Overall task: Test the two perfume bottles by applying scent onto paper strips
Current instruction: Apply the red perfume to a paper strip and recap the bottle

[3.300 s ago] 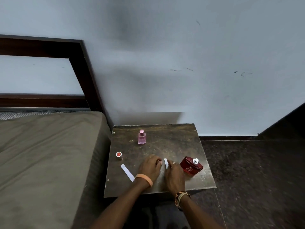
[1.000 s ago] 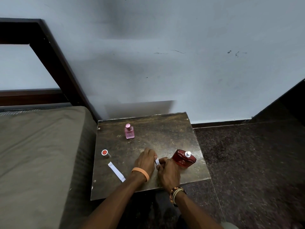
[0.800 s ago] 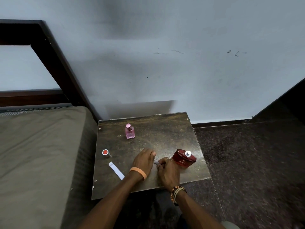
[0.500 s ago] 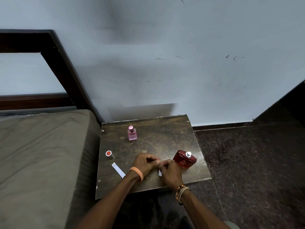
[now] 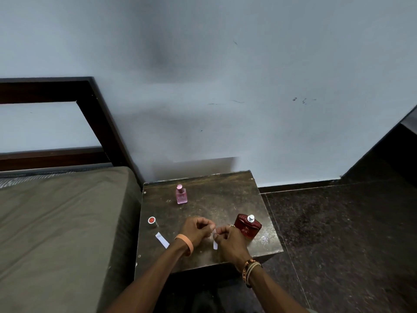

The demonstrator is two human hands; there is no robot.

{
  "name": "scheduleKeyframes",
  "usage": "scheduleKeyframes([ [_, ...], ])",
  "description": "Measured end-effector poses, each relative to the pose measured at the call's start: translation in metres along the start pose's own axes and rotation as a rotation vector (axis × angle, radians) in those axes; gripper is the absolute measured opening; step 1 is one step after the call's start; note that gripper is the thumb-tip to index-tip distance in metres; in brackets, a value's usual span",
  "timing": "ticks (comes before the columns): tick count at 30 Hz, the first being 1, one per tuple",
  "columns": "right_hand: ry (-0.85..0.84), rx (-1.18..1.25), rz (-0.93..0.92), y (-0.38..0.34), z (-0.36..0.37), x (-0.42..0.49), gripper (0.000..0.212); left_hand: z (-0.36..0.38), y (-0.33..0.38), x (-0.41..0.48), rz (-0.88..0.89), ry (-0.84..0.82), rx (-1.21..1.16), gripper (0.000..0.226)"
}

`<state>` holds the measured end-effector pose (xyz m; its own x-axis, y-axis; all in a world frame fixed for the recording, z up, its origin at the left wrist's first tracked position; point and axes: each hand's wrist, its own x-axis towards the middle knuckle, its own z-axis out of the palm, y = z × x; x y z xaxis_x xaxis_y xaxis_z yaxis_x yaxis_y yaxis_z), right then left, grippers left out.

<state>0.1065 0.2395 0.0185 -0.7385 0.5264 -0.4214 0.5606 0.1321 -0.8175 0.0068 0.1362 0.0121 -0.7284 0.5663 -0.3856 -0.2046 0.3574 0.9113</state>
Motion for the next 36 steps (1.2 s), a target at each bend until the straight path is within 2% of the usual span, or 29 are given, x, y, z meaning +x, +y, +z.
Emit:
scheduleKeyframes([
  [11, 0.023, -0.005, -0.022, -0.012, -0.01, -0.004, 0.009, 0.008, 0.009, 0.005, -0.037, 0.08, -0.042, 0.014],
  [13, 0.142, -0.11, -0.098, -0.013, -0.013, -0.009, 0.014, 0.007, 0.008, 0.009, -0.025, 0.121, -0.058, 0.014],
  [16, 0.494, -0.226, -0.272, -0.014, -0.026, -0.018, 0.026, 0.006, 0.004, 0.016, 0.014, 0.111, -0.012, 0.016],
  [18, 0.672, -0.228, -0.354, -0.009, -0.039, -0.018, 0.05, 0.01, 0.003, 0.018, 0.036, 0.103, 0.023, 0.017],
  [19, 0.708, -0.237, -0.333, -0.004, -0.046, -0.015, 0.064, 0.012, 0.004, 0.019, 0.047, 0.106, 0.036, 0.018],
  [21, 0.65, -0.285, -0.204, 0.008, -0.059, -0.008, 0.09, 0.017, 0.005, 0.02, 0.065, 0.104, 0.054, 0.019],
  [23, 0.517, -0.317, -0.097, 0.024, -0.066, 0.0, 0.1, 0.021, 0.007, 0.021, 0.075, 0.087, 0.076, 0.019],
  [24, 0.452, -0.296, -0.072, 0.032, -0.067, 0.003, 0.094, 0.022, 0.008, 0.022, 0.079, 0.082, 0.091, 0.019],
  [26, 0.364, -0.187, -0.063, 0.042, -0.068, 0.007, 0.063, 0.023, 0.012, 0.021, 0.083, 0.077, 0.127, 0.019],
  [28, 0.354, -0.1, -0.078, 0.041, -0.067, 0.005, 0.038, 0.022, 0.016, 0.019, 0.081, 0.065, 0.159, 0.017],
  [33, 0.25, 0.223, -0.149, 0.013, -0.067, -0.012, 0.031, 0.022, 0.034, 0.006, 0.098, -0.001, 0.19, 0.014],
  [36, 0.185, 0.268, -0.229, -0.008, -0.073, -0.025, 0.031, 0.018, 0.055, -0.009, 0.021, -0.087, -0.019, 0.008],
])
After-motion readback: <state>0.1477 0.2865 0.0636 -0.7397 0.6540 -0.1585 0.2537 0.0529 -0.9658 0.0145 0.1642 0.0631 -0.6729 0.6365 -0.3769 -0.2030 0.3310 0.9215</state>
